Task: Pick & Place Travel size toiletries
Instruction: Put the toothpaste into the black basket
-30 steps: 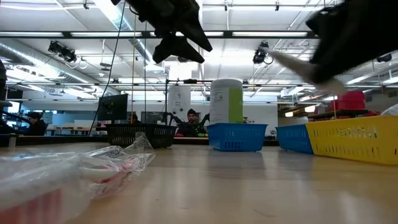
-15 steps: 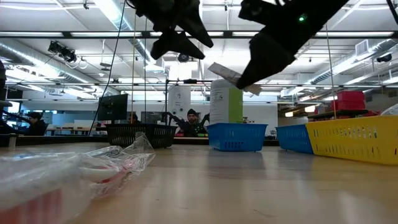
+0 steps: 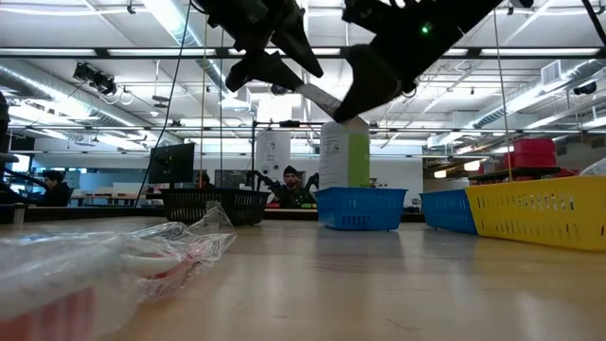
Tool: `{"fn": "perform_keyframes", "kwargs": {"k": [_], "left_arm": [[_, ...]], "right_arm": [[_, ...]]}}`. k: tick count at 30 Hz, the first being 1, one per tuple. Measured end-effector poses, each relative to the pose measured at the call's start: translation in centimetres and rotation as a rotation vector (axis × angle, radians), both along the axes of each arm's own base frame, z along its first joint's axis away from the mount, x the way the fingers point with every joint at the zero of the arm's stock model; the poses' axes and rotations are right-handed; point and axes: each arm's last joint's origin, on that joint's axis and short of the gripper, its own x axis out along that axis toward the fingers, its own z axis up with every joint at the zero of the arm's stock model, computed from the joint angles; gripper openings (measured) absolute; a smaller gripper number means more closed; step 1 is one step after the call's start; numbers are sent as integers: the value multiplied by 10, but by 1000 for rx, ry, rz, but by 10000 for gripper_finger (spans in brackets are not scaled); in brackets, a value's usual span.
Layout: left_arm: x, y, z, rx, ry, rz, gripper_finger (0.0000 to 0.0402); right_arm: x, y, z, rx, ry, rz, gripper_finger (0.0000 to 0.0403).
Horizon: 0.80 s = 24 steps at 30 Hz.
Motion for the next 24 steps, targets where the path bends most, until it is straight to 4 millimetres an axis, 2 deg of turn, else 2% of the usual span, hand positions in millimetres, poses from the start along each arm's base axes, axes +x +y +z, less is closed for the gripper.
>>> {"fn": "perform_keyframes", "kwargs": {"k": [8,11,18,24], "left_arm": [[0,0,0,53,15,-50,148],[0,0,0,72,20,-62,119],[0,1,0,133,34,-71,19],[-4,6,-5,165,110,-65,14]], "right_arm": [[7,0,8,-34,-54,40,115],[8,-3,9,-33,-60,32,115],[9,-9,8,-21,-69,10,115],[10,-11,6,52,-55,40,131]]}}
